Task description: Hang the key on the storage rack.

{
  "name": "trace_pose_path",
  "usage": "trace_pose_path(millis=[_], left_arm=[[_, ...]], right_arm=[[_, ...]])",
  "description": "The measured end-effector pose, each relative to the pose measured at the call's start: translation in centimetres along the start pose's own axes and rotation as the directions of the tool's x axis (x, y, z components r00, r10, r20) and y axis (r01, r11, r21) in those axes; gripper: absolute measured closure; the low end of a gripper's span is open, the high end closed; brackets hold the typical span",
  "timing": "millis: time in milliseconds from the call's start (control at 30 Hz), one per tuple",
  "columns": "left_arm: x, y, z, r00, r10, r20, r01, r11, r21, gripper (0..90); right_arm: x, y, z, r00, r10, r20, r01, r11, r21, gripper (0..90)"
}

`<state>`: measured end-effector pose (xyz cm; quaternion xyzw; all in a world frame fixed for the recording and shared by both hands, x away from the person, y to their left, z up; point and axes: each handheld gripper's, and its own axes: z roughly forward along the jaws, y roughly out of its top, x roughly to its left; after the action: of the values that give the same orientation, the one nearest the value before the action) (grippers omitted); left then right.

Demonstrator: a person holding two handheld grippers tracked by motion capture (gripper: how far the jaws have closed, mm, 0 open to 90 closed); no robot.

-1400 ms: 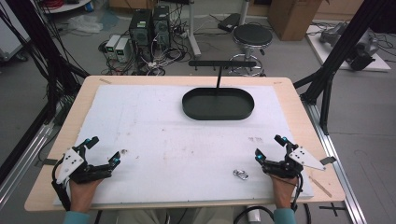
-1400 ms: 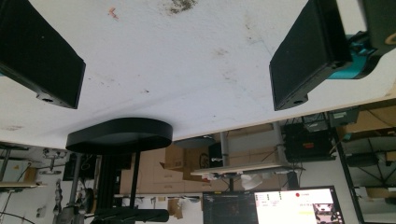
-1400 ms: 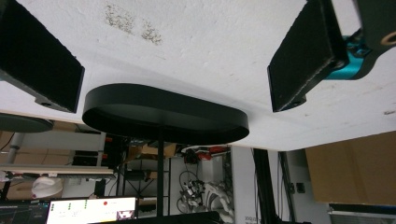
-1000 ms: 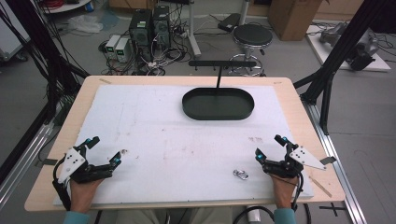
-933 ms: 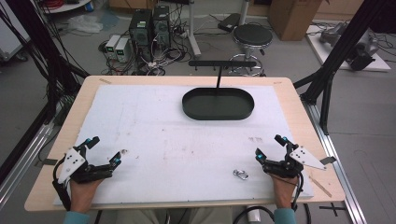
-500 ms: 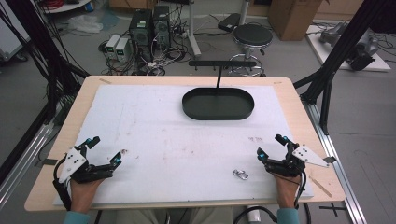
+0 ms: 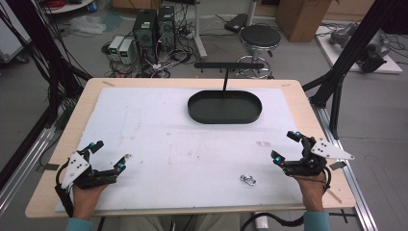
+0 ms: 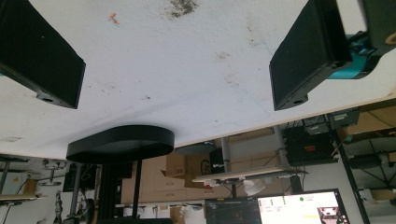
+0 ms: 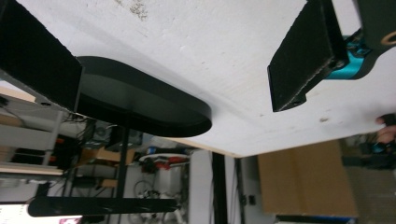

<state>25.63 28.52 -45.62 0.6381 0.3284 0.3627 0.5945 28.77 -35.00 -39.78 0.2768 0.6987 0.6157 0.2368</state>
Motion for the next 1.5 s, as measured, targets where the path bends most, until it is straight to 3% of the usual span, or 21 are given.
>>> trace_pose_path(millis=[167, 333, 433, 567, 733, 767, 800, 900, 1067, 1200, 1500], left_arm=[[0.0, 0.0, 0.0, 1.0, -0.006, 0.001, 0.006, 1.0, 0.0, 4.0], [0.0, 0.0, 0.0, 1.0, -0.005, 0.003, 0.005, 1.0, -0.002, 4.0], [0.0, 0.0, 0.0, 1.0, -0.005, 0.003, 0.005, 1.0, -0.002, 4.0], [0.0, 0.0, 0.0, 1.0, -0.006, 0.003, 0.006, 1.0, -0.002, 4.0], [0.0, 0.0, 0.0, 1.0, -0.006, 0.002, 0.006, 1.0, -0.003, 4.0], [0.0, 0.0, 0.0, 1.0, -0.006, 0.002, 0.006, 1.0, -0.003, 4.0], [0.0, 0.0, 0.0, 1.0, -0.006, 0.002, 0.006, 1.0, -0.003, 4.0], [0.0, 0.0, 0.0, 1.0, -0.006, 0.002, 0.006, 1.0, -0.003, 4.0], [0.1, 0.0, 0.0, 1.0, -0.007, 0.002, 0.007, 1.0, -0.003, 4.0], [0.0, 0.0, 0.0, 1.0, -0.006, 0.0, 0.006, 1.0, -0.002, 4.0], [0.0, 0.0, 0.0, 1.0, -0.007, -0.001, 0.007, 1.0, -0.003, 4.0]], right_arm=[[-0.1, 1.4, 0.6, 0.9941, -0.054, -0.094, 0.062, 0.994, 0.086, 2.9], [0.3, 2.2, 1.6, 0.9757, -0.096, -0.197, 0.132, 0.975, 0.18, 2.9], [0.4, 2.5, 2.3, 0.9621, -0.112, -0.249, 0.165, 0.965, 0.205, 2.9], [0.8, 2.9, 3.1, 0.9372, -0.136, -0.321, 0.219, 0.947, 0.236, 2.9], [1.4, 3.3, 3.9, 0.8927, -0.146, -0.426, 0.281, 0.92, 0.273, 3.0], [1.4, 3.3, 3.9, 0.8927, -0.146, -0.426, 0.281, 0.92, 0.273, 3.0], [1.6, 3.3, 4.1, 0.8792, -0.147, -0.453, 0.303, 0.906, 0.294, 3.0], [1.9, 3.1, 4.5, 0.8536, -0.138, -0.502, 0.329, 0.89, 0.315, 3.0], [2.2, 2.6, 5.2, 0.8393, -0.146, -0.524, 0.372, 0.857, 0.356, 3.0], [2.3, 2.3, 5.7, 0.8317, -0.137, -0.538, 0.38, 0.846, 0.373, 3.0], [3.0, 1.6, 6.4, 0.808, -0.154, -0.569, 0.452, 0.781, 0.431, 5.0]])
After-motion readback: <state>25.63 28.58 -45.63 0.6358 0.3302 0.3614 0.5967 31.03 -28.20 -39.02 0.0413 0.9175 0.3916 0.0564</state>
